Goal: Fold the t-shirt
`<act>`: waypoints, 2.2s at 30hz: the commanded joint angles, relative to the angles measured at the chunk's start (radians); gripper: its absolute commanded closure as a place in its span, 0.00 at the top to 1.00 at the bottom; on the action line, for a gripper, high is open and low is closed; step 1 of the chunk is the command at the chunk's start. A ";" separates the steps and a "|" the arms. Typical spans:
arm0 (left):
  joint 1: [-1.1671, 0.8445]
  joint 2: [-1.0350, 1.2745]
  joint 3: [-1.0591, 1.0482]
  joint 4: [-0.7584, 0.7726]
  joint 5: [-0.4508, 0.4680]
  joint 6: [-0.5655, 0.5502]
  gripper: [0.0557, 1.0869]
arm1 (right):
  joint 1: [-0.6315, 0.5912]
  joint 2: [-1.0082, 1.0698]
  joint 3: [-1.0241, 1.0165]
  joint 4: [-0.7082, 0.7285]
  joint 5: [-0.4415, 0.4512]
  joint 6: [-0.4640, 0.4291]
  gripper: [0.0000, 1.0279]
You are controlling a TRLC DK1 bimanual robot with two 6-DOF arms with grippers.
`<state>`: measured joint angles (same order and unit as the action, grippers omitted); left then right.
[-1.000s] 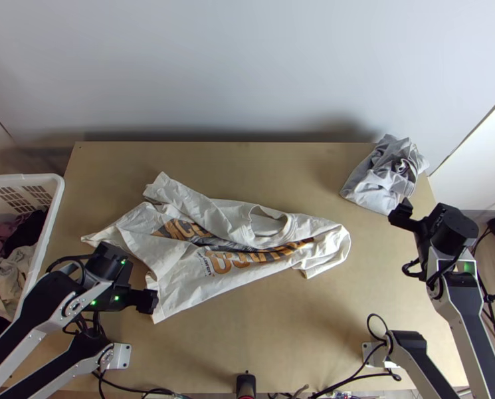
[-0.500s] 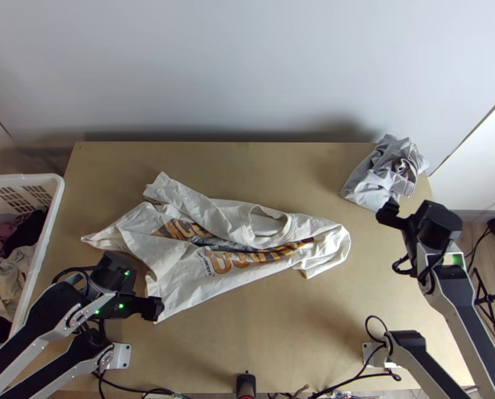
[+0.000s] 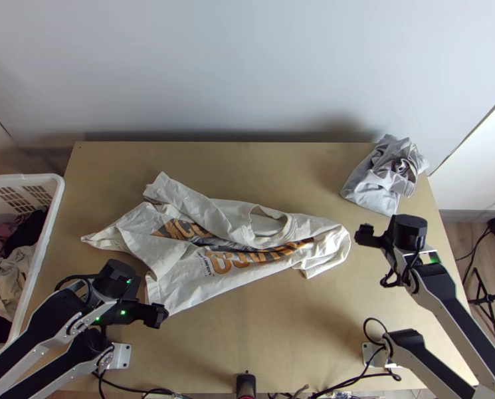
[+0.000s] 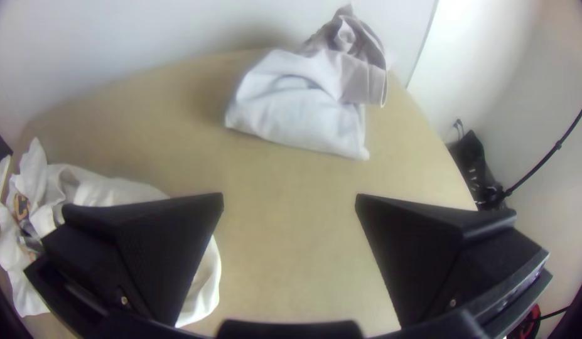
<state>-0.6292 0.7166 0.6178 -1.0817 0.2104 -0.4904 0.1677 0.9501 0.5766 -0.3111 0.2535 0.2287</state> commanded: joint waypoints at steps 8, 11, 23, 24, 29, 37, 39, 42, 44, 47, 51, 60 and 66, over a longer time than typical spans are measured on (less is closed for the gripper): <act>-0.006 -0.011 -0.010 0.029 0.026 -0.002 0.96 | 0.101 -0.040 -0.035 -0.115 -0.039 0.009 0.95; -0.006 -0.011 -0.013 0.034 0.027 -0.004 0.96 | 0.099 -0.040 -0.026 -0.115 -0.039 0.008 0.95; 0.005 0.012 -0.055 0.059 0.011 -0.010 0.96 | 0.099 -0.047 -0.012 -0.135 -0.039 0.008 0.95; 0.005 0.018 -0.058 0.060 0.006 -0.008 0.96 | 0.099 -0.047 -0.011 -0.140 -0.039 0.008 0.95; 0.005 0.046 -0.076 0.092 -0.017 -0.004 0.96 | 0.101 -0.040 -0.003 -0.140 -0.039 0.009 0.95; -0.006 0.073 -0.096 0.146 -0.023 0.001 0.96 | 0.104 0.003 0.042 -0.132 -0.039 0.009 0.95; -0.006 0.089 -0.099 0.155 -0.023 0.001 0.96 | 0.107 0.009 0.052 -0.131 -0.039 0.009 0.95; -0.006 0.106 -0.101 0.169 -0.019 0.003 0.96 | 0.108 0.015 0.063 -0.132 -0.037 0.006 0.95; -0.013 0.121 -0.102 0.178 -0.011 0.003 0.96 | 0.108 0.015 0.066 -0.134 -0.037 0.003 0.95; -0.013 0.156 -0.113 0.204 -0.002 0.012 0.96 | 0.108 0.013 0.071 -0.135 -0.037 0.003 0.95; -0.013 0.205 -0.115 0.220 -0.002 0.021 0.96 | 0.107 0.010 0.088 -0.146 -0.037 0.003 0.95; -0.010 0.219 -0.101 0.226 0.007 0.023 0.95 | 0.093 -0.005 0.085 -0.160 -0.036 0.001 0.95; 0.059 0.225 -0.082 0.206 -0.008 -0.031 0.20 | 0.093 0.003 0.088 -0.158 -0.036 -0.003 0.95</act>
<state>-0.6357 0.9318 0.5198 -0.8650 0.2226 -0.4713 0.2619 0.9501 0.6609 -0.4698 0.2169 0.2306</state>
